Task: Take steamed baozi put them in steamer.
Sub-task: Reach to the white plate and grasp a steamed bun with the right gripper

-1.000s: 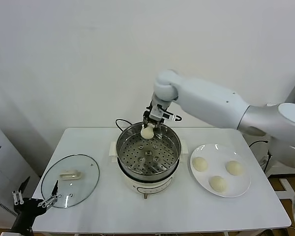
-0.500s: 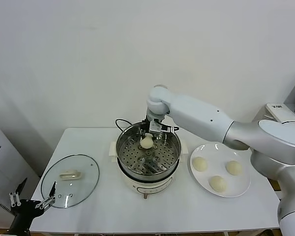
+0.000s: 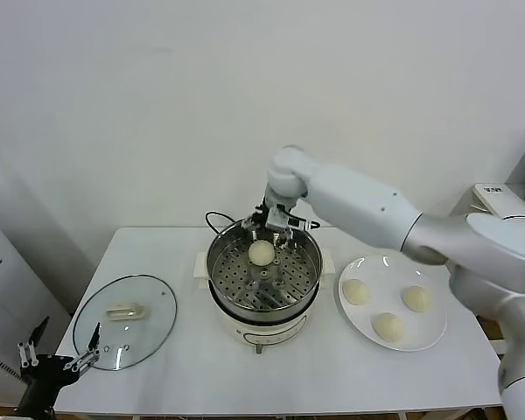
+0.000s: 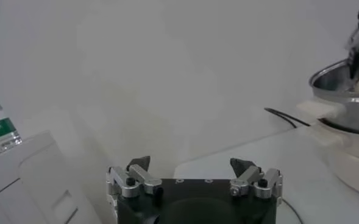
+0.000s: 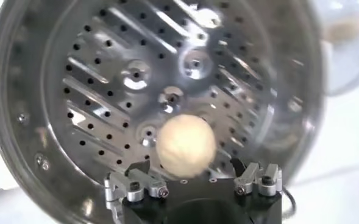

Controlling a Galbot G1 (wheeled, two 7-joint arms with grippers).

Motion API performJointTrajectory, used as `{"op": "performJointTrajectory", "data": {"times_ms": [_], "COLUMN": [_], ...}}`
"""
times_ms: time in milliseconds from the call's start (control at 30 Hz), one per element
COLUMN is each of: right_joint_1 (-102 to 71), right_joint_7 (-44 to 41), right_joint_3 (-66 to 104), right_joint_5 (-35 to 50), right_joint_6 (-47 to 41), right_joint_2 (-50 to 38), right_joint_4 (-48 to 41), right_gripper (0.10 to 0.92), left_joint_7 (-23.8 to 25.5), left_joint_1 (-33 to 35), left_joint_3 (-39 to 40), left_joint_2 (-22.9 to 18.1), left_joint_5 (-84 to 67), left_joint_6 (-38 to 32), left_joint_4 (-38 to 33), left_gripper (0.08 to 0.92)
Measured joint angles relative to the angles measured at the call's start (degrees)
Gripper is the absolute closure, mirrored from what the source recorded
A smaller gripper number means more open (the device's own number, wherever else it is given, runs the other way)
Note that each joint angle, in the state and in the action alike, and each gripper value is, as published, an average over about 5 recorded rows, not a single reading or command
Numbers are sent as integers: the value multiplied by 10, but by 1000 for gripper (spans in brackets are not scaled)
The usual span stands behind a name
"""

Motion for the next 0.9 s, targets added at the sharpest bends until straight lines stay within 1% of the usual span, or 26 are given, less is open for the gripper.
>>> {"op": "performJointTrajectory", "data": {"times_ms": [233,333,400,533,733,900], "right_joint_1": [93,114,120,110,51,-9], "right_joint_7": [-26,-43,-50,-53,-41,-21], "right_joint_3": [-82,-108,-120,-131,-111,-84], "right_joint_5": [214,271,294,302,274,254], "right_joint_6": [-181,-236,-263,-296,-313,-317], "right_joint_2": [-49,-77,-98,-144,-206,-235], "right_joint_4": [-25,-39,-42,-36,-16,-8], "right_gripper": [203,203,203,203,203,203], "left_joint_7": [0,0,0,0,0,-1], "left_joint_1": [-4,-6,-7,-9,-9,-10], "left_joint_3": [2,4,7,13,20,24], "left_joint_2": [-5,-7,-8,-10,-11,-14], "left_joint_5": [1,2,3,8,16,23], "left_joint_6": [-1,-1,-1,0,0,0], "left_joint_4": [-2,-5,-7,-12,-16,-17], "left_gripper": [177,177,177,177,177,177]}}
